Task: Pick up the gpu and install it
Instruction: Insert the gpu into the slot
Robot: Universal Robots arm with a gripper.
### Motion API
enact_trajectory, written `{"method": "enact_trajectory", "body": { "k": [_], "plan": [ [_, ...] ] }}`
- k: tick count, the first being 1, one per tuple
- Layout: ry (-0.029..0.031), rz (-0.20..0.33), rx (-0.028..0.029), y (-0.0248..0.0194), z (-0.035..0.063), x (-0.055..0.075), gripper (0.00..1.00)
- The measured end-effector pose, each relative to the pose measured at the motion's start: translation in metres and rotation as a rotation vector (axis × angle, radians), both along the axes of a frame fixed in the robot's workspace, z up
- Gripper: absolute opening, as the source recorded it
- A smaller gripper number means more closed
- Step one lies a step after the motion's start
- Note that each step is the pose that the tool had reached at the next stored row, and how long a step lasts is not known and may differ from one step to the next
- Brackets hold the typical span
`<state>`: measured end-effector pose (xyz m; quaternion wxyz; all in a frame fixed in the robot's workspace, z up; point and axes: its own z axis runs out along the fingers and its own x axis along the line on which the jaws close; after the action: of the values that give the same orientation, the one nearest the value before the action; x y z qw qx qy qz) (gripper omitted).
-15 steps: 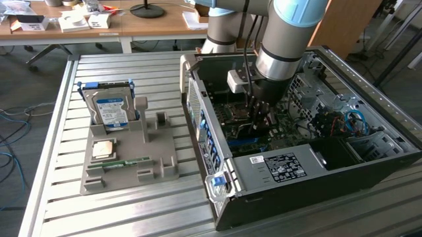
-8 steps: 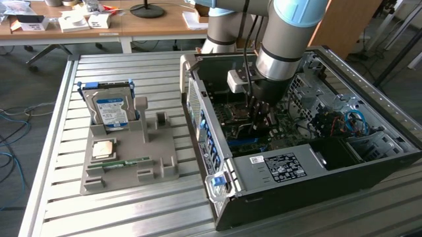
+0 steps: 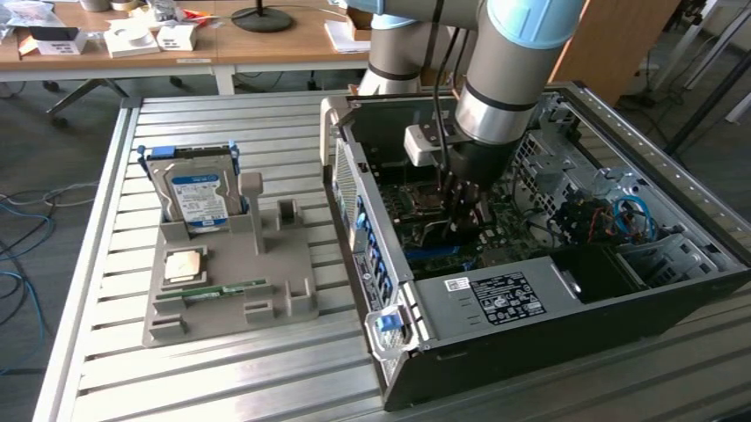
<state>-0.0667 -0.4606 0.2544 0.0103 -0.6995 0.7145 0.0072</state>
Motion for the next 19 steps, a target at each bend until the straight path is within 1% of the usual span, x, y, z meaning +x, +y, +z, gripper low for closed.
{"method": "enact_trajectory", "body": {
  "k": [19],
  "plan": [
    [0.0000,0.000,0.0000,0.0001,-0.0031,-0.0004,0.26]
  ]
}}
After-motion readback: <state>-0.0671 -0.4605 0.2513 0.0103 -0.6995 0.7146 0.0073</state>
